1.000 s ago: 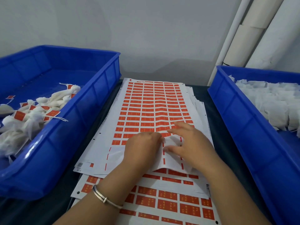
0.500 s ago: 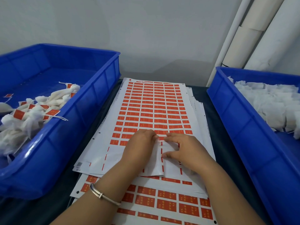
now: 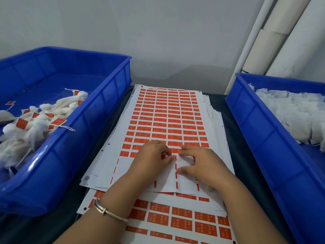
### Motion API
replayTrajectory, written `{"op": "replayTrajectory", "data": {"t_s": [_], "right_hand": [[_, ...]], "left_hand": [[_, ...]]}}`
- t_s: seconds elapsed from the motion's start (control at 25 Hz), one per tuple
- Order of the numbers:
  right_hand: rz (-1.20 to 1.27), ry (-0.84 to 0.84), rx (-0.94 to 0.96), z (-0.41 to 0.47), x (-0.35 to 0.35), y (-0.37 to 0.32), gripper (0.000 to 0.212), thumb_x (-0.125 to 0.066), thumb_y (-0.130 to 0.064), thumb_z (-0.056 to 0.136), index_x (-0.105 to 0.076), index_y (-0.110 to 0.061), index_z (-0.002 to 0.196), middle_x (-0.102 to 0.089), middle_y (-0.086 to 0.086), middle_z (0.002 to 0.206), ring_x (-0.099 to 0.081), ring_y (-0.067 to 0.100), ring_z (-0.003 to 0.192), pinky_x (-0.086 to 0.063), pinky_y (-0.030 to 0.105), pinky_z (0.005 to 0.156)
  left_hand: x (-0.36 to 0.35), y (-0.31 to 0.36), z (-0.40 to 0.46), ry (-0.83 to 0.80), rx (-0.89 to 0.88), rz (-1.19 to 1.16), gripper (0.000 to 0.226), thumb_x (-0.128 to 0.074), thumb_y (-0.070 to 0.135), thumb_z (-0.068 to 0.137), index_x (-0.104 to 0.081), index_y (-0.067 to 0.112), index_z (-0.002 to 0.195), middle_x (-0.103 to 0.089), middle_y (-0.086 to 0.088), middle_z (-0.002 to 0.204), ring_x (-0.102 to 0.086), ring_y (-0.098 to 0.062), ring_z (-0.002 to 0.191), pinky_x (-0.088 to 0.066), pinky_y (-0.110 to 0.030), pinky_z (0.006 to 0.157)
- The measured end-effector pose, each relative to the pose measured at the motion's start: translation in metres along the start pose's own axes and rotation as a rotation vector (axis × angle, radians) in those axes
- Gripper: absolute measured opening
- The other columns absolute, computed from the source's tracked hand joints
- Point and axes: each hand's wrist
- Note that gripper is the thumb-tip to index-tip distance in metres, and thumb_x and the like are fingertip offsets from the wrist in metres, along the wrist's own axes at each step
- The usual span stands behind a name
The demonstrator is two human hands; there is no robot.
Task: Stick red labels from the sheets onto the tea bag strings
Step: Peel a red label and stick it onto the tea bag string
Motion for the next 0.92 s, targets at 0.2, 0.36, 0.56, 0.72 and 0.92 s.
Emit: {"op": "replayTrajectory", "data": {"t_s": [0.2, 0.36, 0.56, 0.72, 0.92], "right_hand": [[0.143, -0.025, 0.004, 0.000, 0.008, 0.007, 0.039, -0.072, -0.031, 0.078, -0.050, -0.046, 0.107, -0.043, -0.029, 0.113, -0.051, 0.000, 0.093, -0.037, 0.008, 0.067], [0.237, 0.008, -0.017, 0.001, 0.016, 0.015, 0.021, -0.063, -0.017, 0.087, -0.058, -0.037, 0.084, -0.058, -0.023, 0.089, -0.059, 0.003, 0.079, -0.039, 0.005, 0.059], [0.386, 0.036, 0.023, -0.006, 0.028, 0.006, 0.034, -0.068, -0.014, 0.085, -0.064, -0.047, 0.077, -0.063, -0.033, 0.083, -0.061, -0.008, 0.079, -0.044, 0.002, 0.055], [0.521, 0.037, 0.101, -0.014, 0.046, -0.004, 0.035, -0.073, -0.013, 0.078, -0.067, -0.047, 0.086, -0.070, -0.021, 0.087, -0.067, -0.002, 0.082, -0.051, 0.010, 0.063], [0.485, -0.049, 0.187, -0.022, 0.067, -0.019, 0.042, -0.075, -0.010, 0.075, -0.066, -0.047, 0.095, -0.067, -0.024, 0.091, -0.067, -0.001, 0.084, -0.052, 0.009, 0.069]], "left_hand": [[0.004, -0.002, -0.002, 0.012, -0.021, -0.022, 0.020, -0.057, 0.034, 0.090, -0.067, 0.026, 0.106, -0.065, 0.012, 0.102, -0.054, -0.005, 0.078, -0.039, -0.008, 0.069], [0.003, -0.001, 0.000, -0.002, 0.054, -0.143, 0.012, -0.056, 0.032, 0.092, -0.064, 0.030, 0.100, -0.061, 0.017, 0.092, -0.056, -0.002, 0.075, -0.039, -0.008, 0.064], [0.008, -0.004, 0.005, -0.005, 0.276, -0.439, 0.013, -0.056, 0.031, 0.092, -0.062, 0.027, 0.080, -0.061, 0.019, 0.079, -0.059, -0.006, 0.071, -0.038, -0.011, 0.054], [0.019, -0.005, 0.011, 0.114, 0.478, -0.754, 0.016, -0.053, 0.032, 0.094, -0.062, 0.027, 0.081, -0.062, 0.016, 0.081, -0.062, -0.010, 0.074, -0.040, -0.013, 0.052], [0.020, -0.013, 0.012, 0.217, 0.548, -0.939, 0.012, -0.057, 0.032, 0.092, -0.065, 0.028, 0.083, -0.067, 0.007, 0.088, -0.064, -0.017, 0.082, -0.052, -0.024, 0.067]]}}
Point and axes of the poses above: each hand's wrist, its own z-axis towards the middle knuckle, its own x-axis out of the back of the hand, y = z × x
